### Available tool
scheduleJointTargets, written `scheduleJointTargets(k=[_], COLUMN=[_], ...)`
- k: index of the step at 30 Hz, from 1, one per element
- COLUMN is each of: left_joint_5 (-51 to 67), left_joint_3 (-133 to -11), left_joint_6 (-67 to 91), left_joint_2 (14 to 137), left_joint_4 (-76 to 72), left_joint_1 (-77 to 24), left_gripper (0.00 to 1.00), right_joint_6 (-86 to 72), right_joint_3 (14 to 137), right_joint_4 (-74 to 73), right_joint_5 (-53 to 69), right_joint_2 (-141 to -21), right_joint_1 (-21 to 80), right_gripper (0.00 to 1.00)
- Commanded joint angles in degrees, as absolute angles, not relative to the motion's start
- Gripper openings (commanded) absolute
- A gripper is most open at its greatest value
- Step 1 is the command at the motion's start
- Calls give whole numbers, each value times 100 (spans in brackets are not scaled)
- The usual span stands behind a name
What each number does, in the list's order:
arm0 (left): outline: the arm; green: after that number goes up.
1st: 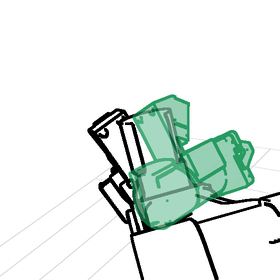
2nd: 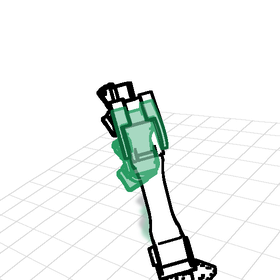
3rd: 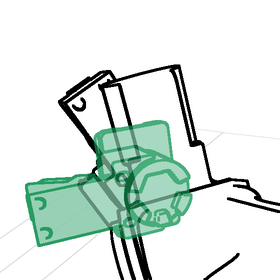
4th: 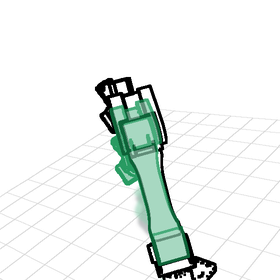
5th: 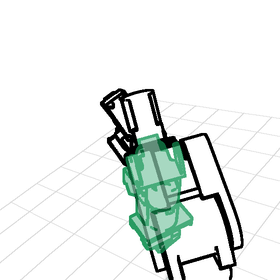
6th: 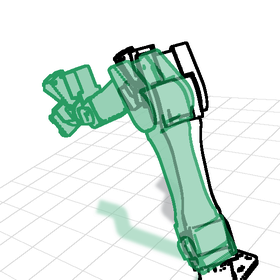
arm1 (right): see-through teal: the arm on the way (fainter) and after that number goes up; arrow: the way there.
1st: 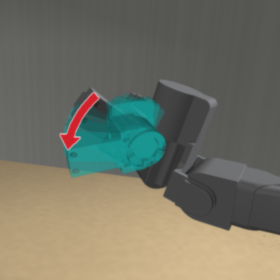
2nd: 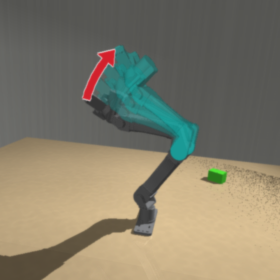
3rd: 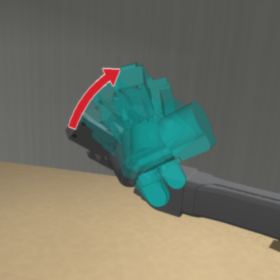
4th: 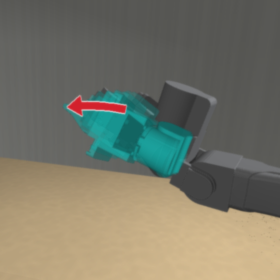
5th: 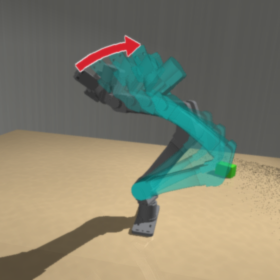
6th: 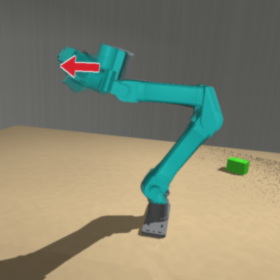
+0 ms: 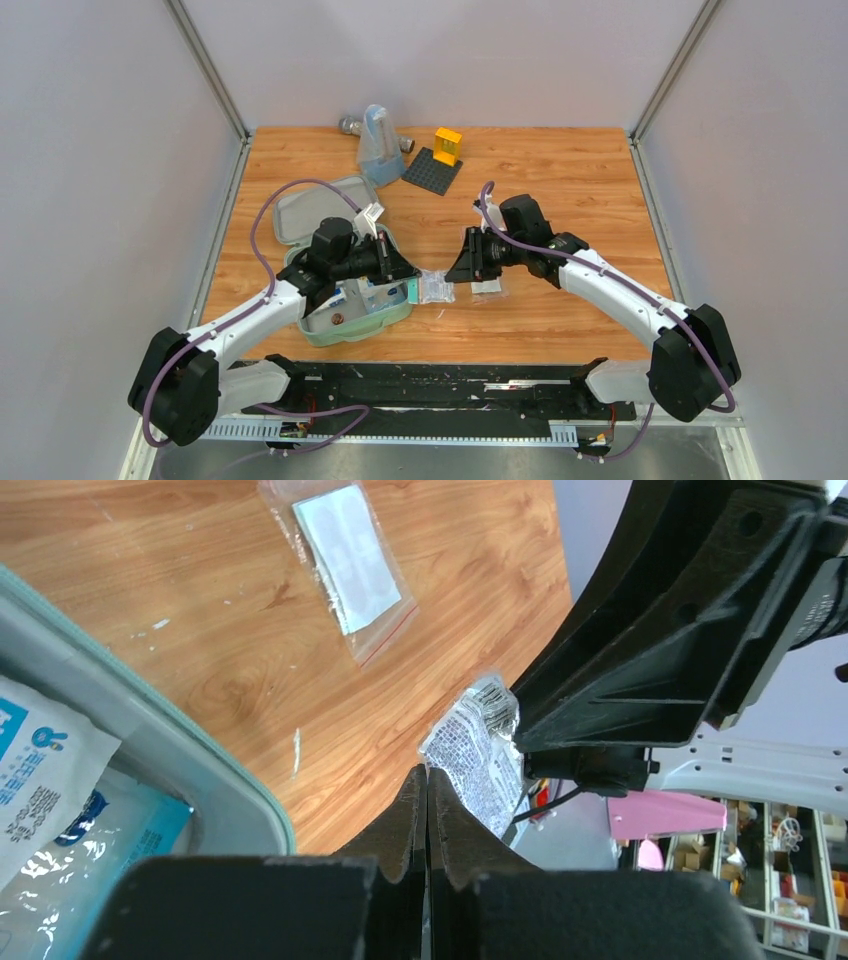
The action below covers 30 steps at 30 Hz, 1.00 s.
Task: Organize the medicine kit
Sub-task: Place the medical item at the medicine box.
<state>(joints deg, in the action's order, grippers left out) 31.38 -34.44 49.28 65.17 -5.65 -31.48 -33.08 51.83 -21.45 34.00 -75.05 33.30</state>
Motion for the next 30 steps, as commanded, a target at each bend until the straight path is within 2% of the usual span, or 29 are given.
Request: scheduleJointTargets(k=[1, 4, 5, 9, 20, 30], left_joint_5=[2975, 2575, 2456, 1571, 1019, 1111], left_joint_3=[-3628, -3557, -3523, -3492, -3643, -3128], left_joint_6=[4658, 4652, 4668, 4586, 4369, 4670], left_joint_2=[6340, 5977, 5862, 5114, 4423, 4616], left_joint_4=[-226, -98, -53, 664, 1933, 1453], left_joint_1=[-3162, -3161, -3161, -3125, -2798, -2674], left_gripper=[0, 0, 0, 0, 0, 0], right_joint_6=[-3269, -3299, -3323, -3404, -3601, -3636], right_joint_3=[5373, 5316, 5295, 5207, 5098, 5071], right_joint_4=[-1798, -1809, -1817, -1827, -1839, -1908], right_joint_5=[3354, 3213, 3168, 3088, 3002, 2993], right_joint_2=[-7444, -7357, -7333, -7286, -7335, -7396], right_joint_1=[3365, 3364, 3366, 3365, 3358, 3358], right_gripper=[32, 48, 50, 52, 52, 52])
